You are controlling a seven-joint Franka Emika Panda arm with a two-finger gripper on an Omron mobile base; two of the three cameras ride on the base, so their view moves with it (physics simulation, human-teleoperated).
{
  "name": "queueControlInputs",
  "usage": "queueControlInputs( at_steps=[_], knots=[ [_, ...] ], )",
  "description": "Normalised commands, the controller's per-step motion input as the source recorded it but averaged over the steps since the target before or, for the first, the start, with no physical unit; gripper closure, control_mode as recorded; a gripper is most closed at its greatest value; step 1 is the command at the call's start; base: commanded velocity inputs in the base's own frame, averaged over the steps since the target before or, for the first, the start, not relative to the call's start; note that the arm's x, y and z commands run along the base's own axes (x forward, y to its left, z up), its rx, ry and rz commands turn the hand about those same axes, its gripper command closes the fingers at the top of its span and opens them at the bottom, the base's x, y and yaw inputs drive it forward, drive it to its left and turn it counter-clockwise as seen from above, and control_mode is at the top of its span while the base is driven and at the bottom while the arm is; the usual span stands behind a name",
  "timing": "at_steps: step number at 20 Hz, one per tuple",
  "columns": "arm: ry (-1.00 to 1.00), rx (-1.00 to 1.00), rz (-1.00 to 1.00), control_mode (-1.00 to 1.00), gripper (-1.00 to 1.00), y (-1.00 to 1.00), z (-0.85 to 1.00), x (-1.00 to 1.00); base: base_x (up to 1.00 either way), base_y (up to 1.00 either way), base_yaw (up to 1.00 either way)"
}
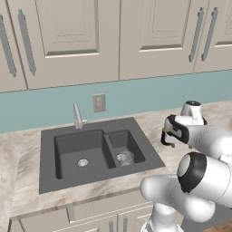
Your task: Move any existing items from the left basin to the right basin for drying. Then move the mug from the counter to the left basin of the sink for washing.
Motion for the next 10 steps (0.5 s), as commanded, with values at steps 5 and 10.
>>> queueControlInputs(
  at_steps=[5,10],
  knots=[
    [0.0,0.0,0.06,-1.0,-1.0,-0.19,0.0,0.14,0.0,0.0,0.0],
    [0.0,0.0,0.1,-1.0,-1.0,-0.04,0.0,0.09,0.0,0.0,0.0]
  ],
)
